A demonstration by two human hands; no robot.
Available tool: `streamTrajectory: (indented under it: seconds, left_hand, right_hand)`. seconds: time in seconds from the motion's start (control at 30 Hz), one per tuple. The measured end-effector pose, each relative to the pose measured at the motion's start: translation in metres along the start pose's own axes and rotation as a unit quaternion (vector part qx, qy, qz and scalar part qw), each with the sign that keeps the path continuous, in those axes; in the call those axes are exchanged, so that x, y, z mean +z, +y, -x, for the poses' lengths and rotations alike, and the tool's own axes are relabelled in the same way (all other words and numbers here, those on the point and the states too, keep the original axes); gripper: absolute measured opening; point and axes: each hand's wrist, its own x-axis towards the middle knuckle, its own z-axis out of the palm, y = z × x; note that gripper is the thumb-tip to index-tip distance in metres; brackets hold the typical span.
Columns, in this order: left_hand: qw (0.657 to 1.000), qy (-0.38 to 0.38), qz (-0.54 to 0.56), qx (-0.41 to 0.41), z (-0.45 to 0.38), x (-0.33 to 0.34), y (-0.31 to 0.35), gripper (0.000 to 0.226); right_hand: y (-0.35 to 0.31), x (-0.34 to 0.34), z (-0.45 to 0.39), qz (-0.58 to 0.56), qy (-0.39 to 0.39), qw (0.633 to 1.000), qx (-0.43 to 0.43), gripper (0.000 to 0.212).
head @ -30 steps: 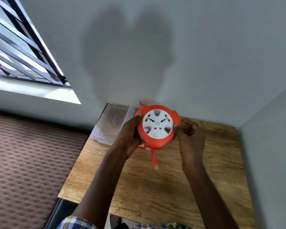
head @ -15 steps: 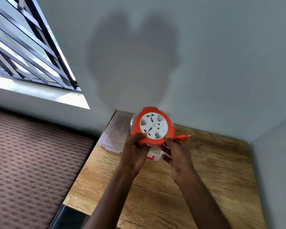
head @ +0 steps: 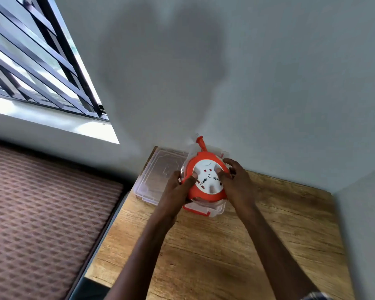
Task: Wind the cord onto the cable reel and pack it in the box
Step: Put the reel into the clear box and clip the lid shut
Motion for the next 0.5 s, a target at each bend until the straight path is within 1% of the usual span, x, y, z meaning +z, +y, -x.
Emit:
streamTrajectory:
  seconds: [0.1,0.13,0.2,0.27,0.37,0.43,0.5]
  left_hand:
    - [1.0,0.01,-0.015,-0.003,-0.017,0.001,0.003,0.04]
    - [1.0,0.011,-0.02,-0.008,-0.021,0.001,0.002,0.039]
    - [0.999,0.012,-0.024,-0.027,-0.029,0.0,-0.001,0.044]
    - [0.998,0.017,-0.029,-0.045,-0.036,-0.001,-0.005,0.045]
    - [0.997,0.024,-0.055,-0.051,-0.047,-0.002,-0.011,0.036]
    - [0.996,0.026,-0.07,-0.056,-0.05,0.002,-0.015,0.033]
    - [0.993,0.035,-0.085,-0.068,-0.05,0.01,-0.019,0.031]
  right_hand:
    - [0.01,0.008,-0.027,0.074,-0.054,0.996,0.0,0.052]
    - [0.013,0.009,-0.036,0.079,-0.087,0.993,0.008,0.056]
    - [0.021,0.01,-0.052,0.1,-0.164,0.981,0.017,0.065]
    - [0.028,0.011,-0.064,0.161,-0.208,0.965,0.008,0.072]
    - [0.031,0.015,-0.079,0.21,-0.229,0.95,0.015,0.077]
    - [0.033,0.018,-0.086,0.238,-0.231,0.943,0.021,0.076]
    - [0.035,0.022,-0.091,0.257,-0.252,0.932,0.03,0.072]
